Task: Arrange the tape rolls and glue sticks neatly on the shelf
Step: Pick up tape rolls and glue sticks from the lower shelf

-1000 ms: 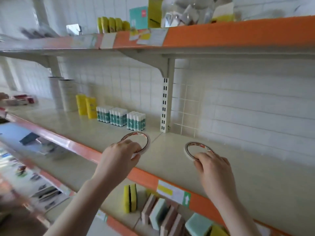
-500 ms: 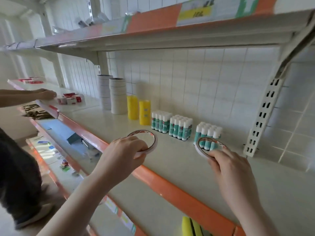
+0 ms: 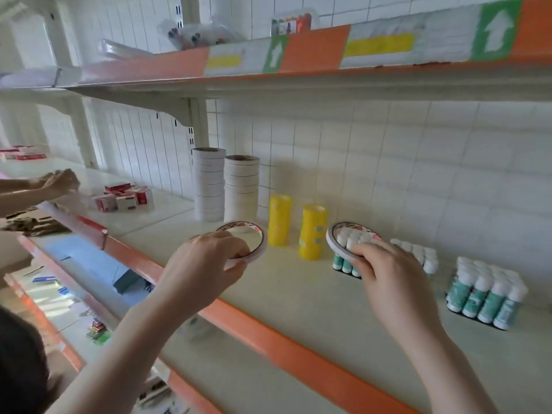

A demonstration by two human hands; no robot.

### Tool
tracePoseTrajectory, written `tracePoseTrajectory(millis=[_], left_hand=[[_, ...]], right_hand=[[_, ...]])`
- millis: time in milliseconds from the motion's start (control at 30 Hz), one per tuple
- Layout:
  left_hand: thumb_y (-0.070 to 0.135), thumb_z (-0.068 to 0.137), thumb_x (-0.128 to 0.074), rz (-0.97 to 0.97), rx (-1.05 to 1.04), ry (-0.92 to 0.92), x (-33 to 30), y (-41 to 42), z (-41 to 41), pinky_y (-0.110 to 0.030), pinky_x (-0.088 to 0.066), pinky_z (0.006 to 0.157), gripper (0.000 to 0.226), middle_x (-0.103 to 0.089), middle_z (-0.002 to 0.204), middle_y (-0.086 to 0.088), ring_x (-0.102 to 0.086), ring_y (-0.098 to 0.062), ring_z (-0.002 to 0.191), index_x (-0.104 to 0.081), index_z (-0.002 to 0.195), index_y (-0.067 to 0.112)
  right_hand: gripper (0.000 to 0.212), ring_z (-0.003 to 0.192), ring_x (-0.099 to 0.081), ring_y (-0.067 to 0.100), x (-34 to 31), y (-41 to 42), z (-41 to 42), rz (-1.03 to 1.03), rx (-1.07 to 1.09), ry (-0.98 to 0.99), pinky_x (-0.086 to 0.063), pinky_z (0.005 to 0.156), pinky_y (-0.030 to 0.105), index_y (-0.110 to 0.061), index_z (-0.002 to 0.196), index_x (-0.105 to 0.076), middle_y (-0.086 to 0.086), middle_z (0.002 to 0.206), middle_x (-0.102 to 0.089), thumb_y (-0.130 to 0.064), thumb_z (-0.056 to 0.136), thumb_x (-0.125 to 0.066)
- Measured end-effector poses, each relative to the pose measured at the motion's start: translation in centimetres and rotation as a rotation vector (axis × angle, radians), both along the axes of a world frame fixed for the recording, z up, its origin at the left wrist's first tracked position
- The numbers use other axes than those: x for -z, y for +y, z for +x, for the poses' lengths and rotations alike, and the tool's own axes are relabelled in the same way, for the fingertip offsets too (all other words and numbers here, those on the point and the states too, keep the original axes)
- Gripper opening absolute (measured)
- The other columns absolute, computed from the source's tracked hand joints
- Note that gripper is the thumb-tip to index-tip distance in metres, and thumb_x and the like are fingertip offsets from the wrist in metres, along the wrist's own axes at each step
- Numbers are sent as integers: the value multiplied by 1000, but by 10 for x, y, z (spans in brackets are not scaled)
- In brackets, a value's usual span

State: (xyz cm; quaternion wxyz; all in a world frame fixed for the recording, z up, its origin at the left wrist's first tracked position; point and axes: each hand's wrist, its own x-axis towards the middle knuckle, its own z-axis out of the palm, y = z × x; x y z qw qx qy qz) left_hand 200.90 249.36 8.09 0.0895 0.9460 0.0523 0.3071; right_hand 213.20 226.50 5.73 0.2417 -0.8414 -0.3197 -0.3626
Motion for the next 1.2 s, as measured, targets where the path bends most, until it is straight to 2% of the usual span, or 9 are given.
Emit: tracePoseTrajectory(millis=[267,533,633,733,1033,1200], left_hand=[[24,84,-61,37,90,58,-19,135,5,-30,-44,66,9,-64,91,5,-59,-20,84,-68,89,22],[19,82,-64,49,157,11,-35,218,33,-17,-36,60,4,-64,83,5,-59,-20,76,-69,84,19],[16,80,-66,43,183,-23,-39,237,51,-21,-38,59,3,-63,78,5,-58,-19,71,-68,81,18],[18,82,-65,58,167,-46,-42,250,71,-31,-45,63,5,-63,81,4,-59,-20,74,-69,83,19],[16,80,-67,54,189,-107,-52,283,116,-36,-49,64,5,-63,77,6,-59,-19,70,-68,81,21],[13,78,-68,75,214,-126,-55,297,137,-42,-51,62,6,-63,73,4,-60,-21,66,-68,79,19]], right_hand=[[9,68,-60,34,-15,127,-12,13,81,37,-45,58,37,-10,74,-66,8,72,-64,-4,77,-71],[6,87,-58,34,-44,203,16,7,114,83,-44,69,38,-8,84,-68,10,88,-65,-8,84,-62],[10,89,-56,30,-53,226,38,-22,141,100,-38,72,35,-11,89,-68,5,91,-65,-14,88,-59],[10,86,-56,29,-63,247,64,-19,121,54,-40,70,36,-11,88,-68,5,87,-65,-14,88,-58],[15,88,-56,26,-102,294,130,-64,80,83,-41,71,33,-13,97,-69,4,91,-64,-16,90,-56],[13,85,-57,25,-107,307,148,-117,52,131,-45,74,35,-12,91,-70,5,86,-66,-17,88,-58]])
